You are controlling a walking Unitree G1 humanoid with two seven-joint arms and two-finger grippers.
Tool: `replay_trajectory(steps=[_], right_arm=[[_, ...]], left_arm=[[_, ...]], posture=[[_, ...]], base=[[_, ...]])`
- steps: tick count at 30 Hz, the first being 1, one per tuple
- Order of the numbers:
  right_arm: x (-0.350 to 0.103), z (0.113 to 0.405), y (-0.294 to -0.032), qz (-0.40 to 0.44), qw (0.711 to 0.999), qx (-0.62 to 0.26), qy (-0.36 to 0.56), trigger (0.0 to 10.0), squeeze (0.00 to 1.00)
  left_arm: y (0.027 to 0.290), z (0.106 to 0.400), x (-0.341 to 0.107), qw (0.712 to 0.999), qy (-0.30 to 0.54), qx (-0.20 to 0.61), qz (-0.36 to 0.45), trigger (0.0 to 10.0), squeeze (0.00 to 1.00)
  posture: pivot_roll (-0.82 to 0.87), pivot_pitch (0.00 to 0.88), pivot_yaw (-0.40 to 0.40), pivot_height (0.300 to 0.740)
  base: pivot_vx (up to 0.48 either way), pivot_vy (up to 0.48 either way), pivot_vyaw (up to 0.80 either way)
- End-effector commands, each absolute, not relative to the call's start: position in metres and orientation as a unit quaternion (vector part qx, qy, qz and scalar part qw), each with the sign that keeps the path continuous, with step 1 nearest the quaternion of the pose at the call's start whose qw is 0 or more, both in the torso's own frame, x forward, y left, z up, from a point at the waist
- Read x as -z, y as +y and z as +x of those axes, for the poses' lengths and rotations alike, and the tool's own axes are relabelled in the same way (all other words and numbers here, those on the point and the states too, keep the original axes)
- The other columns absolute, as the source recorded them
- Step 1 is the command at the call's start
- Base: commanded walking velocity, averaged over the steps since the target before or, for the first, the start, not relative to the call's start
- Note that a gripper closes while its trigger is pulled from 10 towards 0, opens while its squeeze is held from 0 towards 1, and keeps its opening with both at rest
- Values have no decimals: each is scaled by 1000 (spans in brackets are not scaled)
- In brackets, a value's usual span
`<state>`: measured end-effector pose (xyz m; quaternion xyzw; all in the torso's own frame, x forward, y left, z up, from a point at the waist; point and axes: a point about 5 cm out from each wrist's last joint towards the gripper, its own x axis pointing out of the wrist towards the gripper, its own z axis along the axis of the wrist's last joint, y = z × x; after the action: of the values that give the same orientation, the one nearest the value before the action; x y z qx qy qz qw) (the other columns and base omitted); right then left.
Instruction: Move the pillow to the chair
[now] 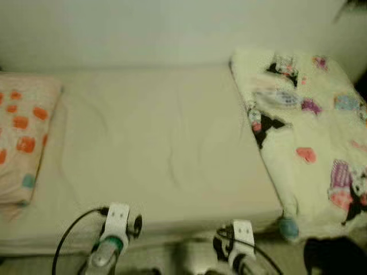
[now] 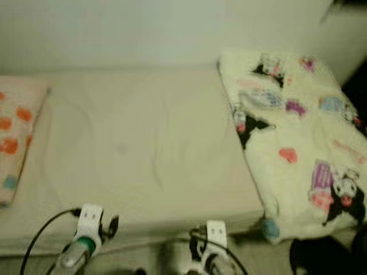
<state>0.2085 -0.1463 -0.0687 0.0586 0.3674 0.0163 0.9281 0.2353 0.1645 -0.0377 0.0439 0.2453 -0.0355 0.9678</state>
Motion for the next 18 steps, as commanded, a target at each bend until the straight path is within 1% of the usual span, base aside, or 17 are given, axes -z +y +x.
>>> replay_trajectory(steps=[1, 12, 18], right_arm=[[73, 202, -146, 60, 923, -13, 379, 10000, 0], [73, 202, -145, 51, 923, -21, 380, 10000, 0], [72, 203, -148, 51, 926, -13, 374, 10000, 0]], left_arm=[[169, 227, 45, 963, 265, 28, 48, 10000, 0], [171, 226, 46, 962, 267, 16, 50, 10000, 0], [174, 224, 47, 961, 269, 2, 72, 10000, 0]], posture=[[60, 55, 44, 740], [64, 51, 40, 740], [67, 49, 34, 740]], base=[[0, 0, 0], [0, 0, 0], [0, 0, 0]])
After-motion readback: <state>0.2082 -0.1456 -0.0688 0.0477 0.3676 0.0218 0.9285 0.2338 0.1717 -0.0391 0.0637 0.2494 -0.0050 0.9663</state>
